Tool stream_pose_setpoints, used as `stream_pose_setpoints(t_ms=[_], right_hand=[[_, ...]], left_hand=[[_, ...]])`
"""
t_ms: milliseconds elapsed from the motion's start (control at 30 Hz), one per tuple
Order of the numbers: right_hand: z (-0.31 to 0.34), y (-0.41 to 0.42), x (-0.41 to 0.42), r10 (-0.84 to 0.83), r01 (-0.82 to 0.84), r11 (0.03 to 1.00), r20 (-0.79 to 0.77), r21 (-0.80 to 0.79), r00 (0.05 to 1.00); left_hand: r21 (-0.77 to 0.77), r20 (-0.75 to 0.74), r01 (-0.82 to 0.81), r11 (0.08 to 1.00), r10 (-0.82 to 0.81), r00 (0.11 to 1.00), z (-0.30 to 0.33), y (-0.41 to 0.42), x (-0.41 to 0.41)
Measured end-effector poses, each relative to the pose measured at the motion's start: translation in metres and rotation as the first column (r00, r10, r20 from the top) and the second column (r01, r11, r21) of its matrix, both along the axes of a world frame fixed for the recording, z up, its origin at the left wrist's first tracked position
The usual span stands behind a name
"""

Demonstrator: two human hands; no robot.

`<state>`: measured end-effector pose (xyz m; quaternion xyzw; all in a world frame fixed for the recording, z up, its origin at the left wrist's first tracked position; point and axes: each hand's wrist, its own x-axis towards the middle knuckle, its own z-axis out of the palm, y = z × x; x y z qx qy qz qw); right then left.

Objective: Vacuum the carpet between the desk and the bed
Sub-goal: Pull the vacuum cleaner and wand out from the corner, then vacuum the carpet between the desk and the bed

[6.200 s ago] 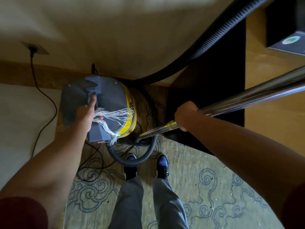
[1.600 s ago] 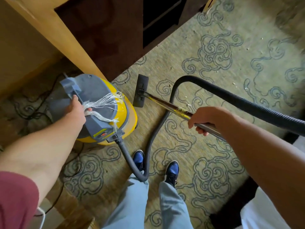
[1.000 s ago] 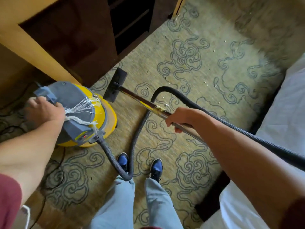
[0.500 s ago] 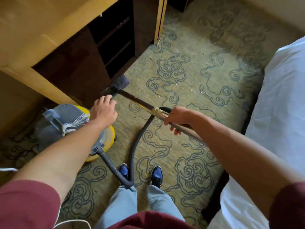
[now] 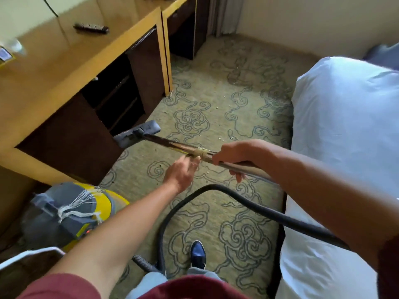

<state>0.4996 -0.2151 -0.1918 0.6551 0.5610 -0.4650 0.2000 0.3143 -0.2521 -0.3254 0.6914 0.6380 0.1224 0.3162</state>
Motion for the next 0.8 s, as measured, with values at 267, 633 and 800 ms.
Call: stream_pose_setpoints(t_ms=[267,633,800], right_hand=[[0.054,-0.068,0.022,-0.091,0.091,0.994,-0.001,0.055,0.996],[0.091,-0.211,-0.001,-0.102,0.101,0.98,-0.003,0.17,0.995],[0.052,-0.278,-0.009,-0.254,0.258,0.944,-0.048,0.207,0.966]], left_hand=[[-0.348,0.441,-0.12,0.93,0.275,0.854,0.032,-0.023,0.016],[-0.709,0.663,0.001,0.705,0.665,0.343,0.084,-0.107,0.044],[-0.821,0.567,0.06,0.568,0.798,0.206,0.073,-0.156,0.075]])
